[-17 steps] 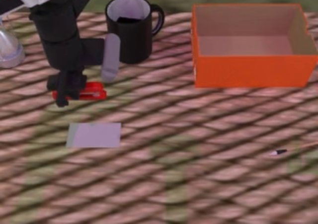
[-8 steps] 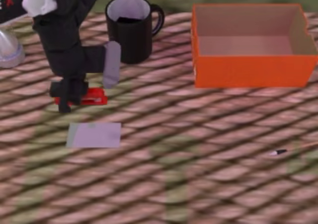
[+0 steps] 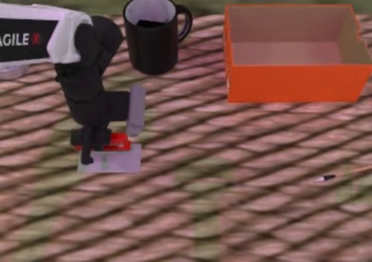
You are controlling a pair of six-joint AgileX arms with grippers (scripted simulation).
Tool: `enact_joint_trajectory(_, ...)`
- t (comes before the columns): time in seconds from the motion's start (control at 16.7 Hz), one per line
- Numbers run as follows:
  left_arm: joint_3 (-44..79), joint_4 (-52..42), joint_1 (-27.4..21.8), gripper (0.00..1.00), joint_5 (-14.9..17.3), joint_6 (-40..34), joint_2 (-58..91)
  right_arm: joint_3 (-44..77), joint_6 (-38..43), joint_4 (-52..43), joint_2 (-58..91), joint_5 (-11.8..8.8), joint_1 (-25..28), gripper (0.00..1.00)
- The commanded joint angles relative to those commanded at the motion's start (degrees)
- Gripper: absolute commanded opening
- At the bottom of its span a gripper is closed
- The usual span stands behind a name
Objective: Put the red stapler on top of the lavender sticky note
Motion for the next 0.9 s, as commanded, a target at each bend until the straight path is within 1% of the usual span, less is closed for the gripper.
enact_joint_trajectory(0.18,0.0,0.0,0.0,0.0,0.0,0.0,0.0,0.0,0.0,0.0,0.0,0.0,0.0,1.0)
enact_joint_trajectory(0.9,0.0,0.0,0.0,0.9,0.0,0.0,0.0,0.0,0.0,0.0,0.0,0.0,0.0,1.0)
